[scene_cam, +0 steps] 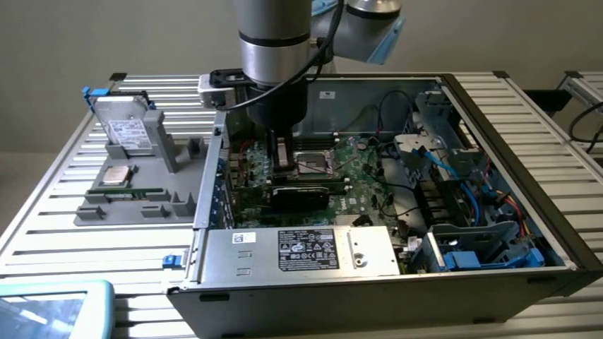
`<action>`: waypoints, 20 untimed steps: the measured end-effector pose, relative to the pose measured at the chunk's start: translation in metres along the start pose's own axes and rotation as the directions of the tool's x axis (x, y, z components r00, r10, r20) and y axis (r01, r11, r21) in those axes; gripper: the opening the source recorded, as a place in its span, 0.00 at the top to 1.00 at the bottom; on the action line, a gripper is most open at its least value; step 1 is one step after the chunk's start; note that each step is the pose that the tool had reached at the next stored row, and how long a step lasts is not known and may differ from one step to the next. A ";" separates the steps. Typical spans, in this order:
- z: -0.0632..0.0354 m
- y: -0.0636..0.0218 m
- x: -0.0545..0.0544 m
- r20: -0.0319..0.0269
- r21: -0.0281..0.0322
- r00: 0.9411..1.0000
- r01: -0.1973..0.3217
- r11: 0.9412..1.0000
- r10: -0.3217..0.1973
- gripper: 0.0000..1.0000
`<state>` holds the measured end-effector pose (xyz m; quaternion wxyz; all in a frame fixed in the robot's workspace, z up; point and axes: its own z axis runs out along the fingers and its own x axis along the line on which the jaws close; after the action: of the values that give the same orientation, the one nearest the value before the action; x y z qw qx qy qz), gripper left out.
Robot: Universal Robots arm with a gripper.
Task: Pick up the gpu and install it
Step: 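Press down on the gpu until it lock into place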
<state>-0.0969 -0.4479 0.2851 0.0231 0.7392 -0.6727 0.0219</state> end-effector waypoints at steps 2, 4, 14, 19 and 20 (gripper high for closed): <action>0.0035 0.0002 -0.002 -0.001 0.000 1.000 -0.002 1.000 0.002 0.85; 0.0070 0.0004 -0.004 -0.001 0.000 1.000 -0.004 1.000 0.004 0.85; 0.0134 0.0064 -0.013 -0.001 0.000 1.000 -0.011 1.000 0.011 0.85; 0.0154 0.0067 -0.013 -0.004 0.004 1.000 -0.017 1.000 0.017 0.85; 0.0156 0.0067 -0.013 -0.005 0.004 1.000 -0.019 1.000 0.019 0.85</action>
<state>-0.1048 -0.4366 0.2687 0.0231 0.7328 -0.6795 0.0254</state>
